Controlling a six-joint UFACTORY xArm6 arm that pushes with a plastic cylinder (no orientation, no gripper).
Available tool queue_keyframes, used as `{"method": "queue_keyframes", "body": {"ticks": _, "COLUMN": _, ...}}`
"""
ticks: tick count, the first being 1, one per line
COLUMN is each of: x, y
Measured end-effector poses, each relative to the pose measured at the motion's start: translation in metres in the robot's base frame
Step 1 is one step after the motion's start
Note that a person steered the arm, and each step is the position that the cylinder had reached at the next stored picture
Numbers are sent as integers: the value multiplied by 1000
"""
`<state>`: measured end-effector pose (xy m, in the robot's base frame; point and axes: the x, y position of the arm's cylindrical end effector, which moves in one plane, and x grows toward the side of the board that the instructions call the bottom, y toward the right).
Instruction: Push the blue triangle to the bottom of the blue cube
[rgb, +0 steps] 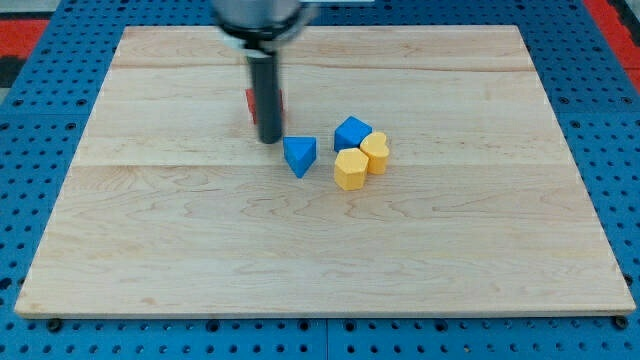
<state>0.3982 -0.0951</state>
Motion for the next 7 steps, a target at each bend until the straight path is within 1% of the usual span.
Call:
{"method": "queue_keyframes", "body": {"ticks": 1, "x": -1, "y": -29}}
{"method": "queue_keyframes", "body": {"ticks": 3, "x": 38, "y": -22}}
{"method": "queue_keyframes", "body": {"ticks": 4, "x": 38, "y": 68}}
{"method": "queue_keyframes", "body": {"ticks": 5, "x": 36, "y": 114}}
{"method": "queue_keyframes", "body": {"ticks": 6, "x": 29, "y": 94}}
{"method": "queue_keyframes", "body": {"ticks": 7, "x": 19, "y": 44}}
